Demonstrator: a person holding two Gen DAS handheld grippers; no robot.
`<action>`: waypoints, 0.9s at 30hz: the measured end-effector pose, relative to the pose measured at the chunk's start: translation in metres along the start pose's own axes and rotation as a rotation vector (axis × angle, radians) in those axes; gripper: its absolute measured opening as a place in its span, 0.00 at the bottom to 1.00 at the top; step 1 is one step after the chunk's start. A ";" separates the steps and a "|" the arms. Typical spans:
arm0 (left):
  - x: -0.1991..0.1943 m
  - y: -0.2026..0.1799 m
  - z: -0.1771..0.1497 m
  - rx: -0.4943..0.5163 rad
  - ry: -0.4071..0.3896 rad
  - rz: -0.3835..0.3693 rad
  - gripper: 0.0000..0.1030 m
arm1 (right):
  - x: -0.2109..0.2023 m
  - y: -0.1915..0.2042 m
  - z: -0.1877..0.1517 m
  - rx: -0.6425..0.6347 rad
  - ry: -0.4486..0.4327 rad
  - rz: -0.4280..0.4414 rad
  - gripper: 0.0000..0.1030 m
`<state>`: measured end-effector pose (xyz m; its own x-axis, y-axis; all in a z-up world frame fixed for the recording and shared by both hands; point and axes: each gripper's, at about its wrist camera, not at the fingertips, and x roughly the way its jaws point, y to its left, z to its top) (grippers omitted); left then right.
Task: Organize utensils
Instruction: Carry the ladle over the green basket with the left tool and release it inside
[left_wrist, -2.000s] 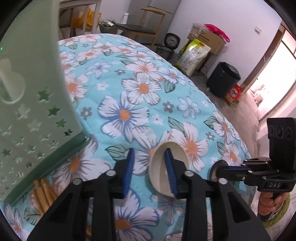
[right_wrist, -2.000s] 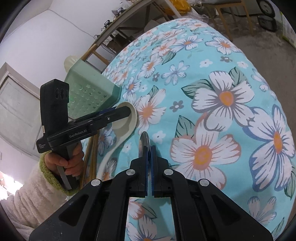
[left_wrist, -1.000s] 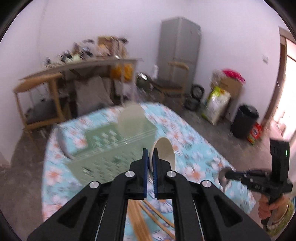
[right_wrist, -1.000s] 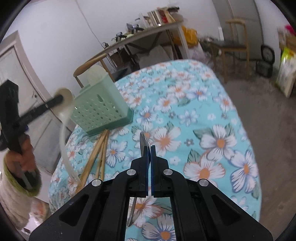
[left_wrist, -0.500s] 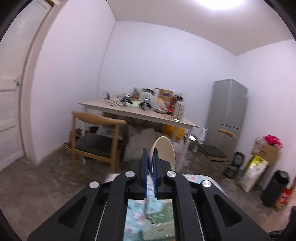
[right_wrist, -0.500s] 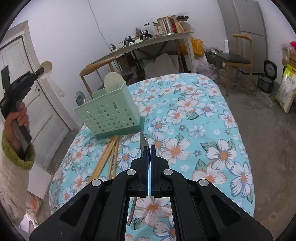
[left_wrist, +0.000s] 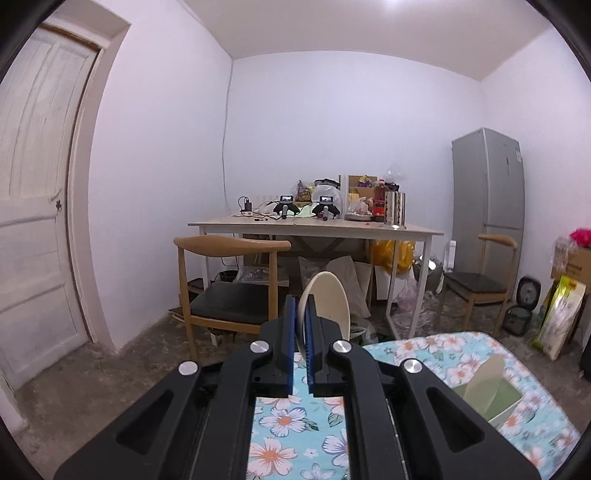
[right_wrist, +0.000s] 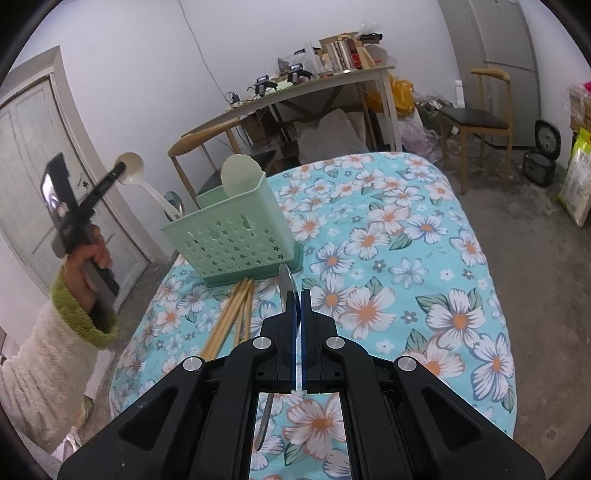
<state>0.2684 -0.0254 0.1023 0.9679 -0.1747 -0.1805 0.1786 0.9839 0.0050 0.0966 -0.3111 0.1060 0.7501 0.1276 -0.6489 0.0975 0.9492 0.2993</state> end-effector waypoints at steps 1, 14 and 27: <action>0.002 -0.002 -0.003 0.011 -0.004 0.003 0.04 | 0.000 0.001 0.001 -0.001 0.000 0.002 0.00; 0.018 -0.007 -0.024 -0.012 0.098 -0.158 0.08 | 0.012 0.010 0.006 -0.005 0.012 0.021 0.00; 0.007 0.021 -0.027 -0.296 0.276 -0.429 0.54 | 0.011 0.023 0.013 -0.009 0.009 0.030 0.01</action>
<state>0.2744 -0.0053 0.0746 0.7314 -0.5823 -0.3549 0.4486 0.8029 -0.3927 0.1156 -0.2917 0.1154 0.7466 0.1586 -0.6460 0.0689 0.9475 0.3123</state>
